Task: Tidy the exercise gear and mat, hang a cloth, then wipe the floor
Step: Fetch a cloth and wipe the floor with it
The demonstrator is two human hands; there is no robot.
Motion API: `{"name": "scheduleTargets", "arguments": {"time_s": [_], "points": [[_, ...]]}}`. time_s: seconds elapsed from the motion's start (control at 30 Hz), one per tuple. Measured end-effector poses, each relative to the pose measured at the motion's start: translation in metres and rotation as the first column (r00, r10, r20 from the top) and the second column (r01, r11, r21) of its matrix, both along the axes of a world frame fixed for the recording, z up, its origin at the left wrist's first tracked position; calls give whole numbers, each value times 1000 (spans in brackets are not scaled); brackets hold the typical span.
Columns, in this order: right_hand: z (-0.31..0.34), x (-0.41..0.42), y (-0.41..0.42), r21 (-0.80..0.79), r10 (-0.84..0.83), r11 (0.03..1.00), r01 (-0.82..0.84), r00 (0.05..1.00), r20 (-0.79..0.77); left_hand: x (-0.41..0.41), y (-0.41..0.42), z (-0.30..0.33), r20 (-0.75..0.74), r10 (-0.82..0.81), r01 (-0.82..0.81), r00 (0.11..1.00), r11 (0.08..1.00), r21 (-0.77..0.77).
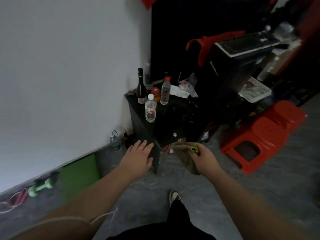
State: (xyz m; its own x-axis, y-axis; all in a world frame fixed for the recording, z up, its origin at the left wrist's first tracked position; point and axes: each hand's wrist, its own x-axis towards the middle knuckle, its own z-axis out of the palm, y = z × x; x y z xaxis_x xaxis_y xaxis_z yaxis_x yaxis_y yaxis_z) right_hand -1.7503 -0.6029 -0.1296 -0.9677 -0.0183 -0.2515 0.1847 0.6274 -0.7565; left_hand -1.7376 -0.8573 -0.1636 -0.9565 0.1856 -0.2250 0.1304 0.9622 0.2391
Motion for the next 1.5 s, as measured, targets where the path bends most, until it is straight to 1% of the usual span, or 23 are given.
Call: {"name": "scheduleTargets", "arguments": {"time_s": [0.2,0.3,0.4,0.43,0.5,0.53,0.57,0.6,0.67,0.7,0.73,0.77,0.83,0.9,0.97,1.0,1.07,1.13,1.23,1.3,1.33,1.4,1.5], "points": [[-59,-141,3,76,208,973,-218,971,116,-85,23,-53,136,151,-151,979,988,-9],[-87,-207,-10,105,310,942,-319,946,96,-129,28,-83,183,210,-213,960,977,-4],[-115,-258,-33,144,392,904,-403,915,99,-169,26,-113,186,285,-293,940,956,16],[-124,-269,-41,179,429,884,-433,901,62,-181,23,-122,180,309,-319,934,947,31],[-146,-283,-55,302,510,831,-468,857,-75,-200,19,-141,156,349,-359,924,932,46],[-160,-285,-60,352,560,799,-488,817,-139,-206,17,-151,148,369,-379,918,924,49],[-176,-283,-64,395,617,756,-522,769,-164,-209,16,-162,153,390,-401,908,915,51],[-193,-278,-66,448,679,694,-564,719,-147,-210,15,-172,167,408,-421,898,905,53],[-227,-259,-66,559,789,508,-655,615,3,-206,16,-192,214,423,-443,880,895,52],[-240,-248,-65,601,818,413,-684,569,87,-202,17,-200,241,420,-443,875,895,48],[-250,-237,-62,628,827,353,-693,545,136,-198,19,-206,264,417,-442,870,896,44],[-256,-230,-59,643,825,337,-688,545,151,-194,21,-211,279,416,-445,866,894,48],[-258,-227,-57,638,821,365,-678,557,123,-189,27,-215,301,420,-461,856,884,79],[-249,-234,-57,581,815,448,-680,578,47,-187,32,-214,282,416,-461,864,880,114],[-237,-248,-57,532,786,542,-651,617,-46,-191,35,-210,231,413,-452,881,880,150],[-232,-258,-56,531,773,568,-629,629,-80,-196,37,-208,208,416,-450,886,877,165],[-228,-278,-57,558,763,572,-601,639,-94,-208,38,-204,159,407,-431,900,887,169],[-233,-293,-56,595,781,523,-610,622,-48,-221,41,-204,120,362,-376,925,917,131],[-251,-302,-47,642,836,367,-673,541,90,-233,49,-219,126,287,-295,950,954,52],[-262,-305,-38,674,861,274,-686,487,145,-234,58,-232,141,290,-296,947,955,29],[-265,-308,-33,689,870,243,-683,467,157,-232,64,-237,139,301,-308,943,951,26],[-268,-312,-27,711,881,206,-673,444,164,-229,76,-243,135,329,-335,935,942,20],[-269,-314,-18,713,878,207,-670,449,167,-230,89,-244,142,356,-360,924,933,2]]}}
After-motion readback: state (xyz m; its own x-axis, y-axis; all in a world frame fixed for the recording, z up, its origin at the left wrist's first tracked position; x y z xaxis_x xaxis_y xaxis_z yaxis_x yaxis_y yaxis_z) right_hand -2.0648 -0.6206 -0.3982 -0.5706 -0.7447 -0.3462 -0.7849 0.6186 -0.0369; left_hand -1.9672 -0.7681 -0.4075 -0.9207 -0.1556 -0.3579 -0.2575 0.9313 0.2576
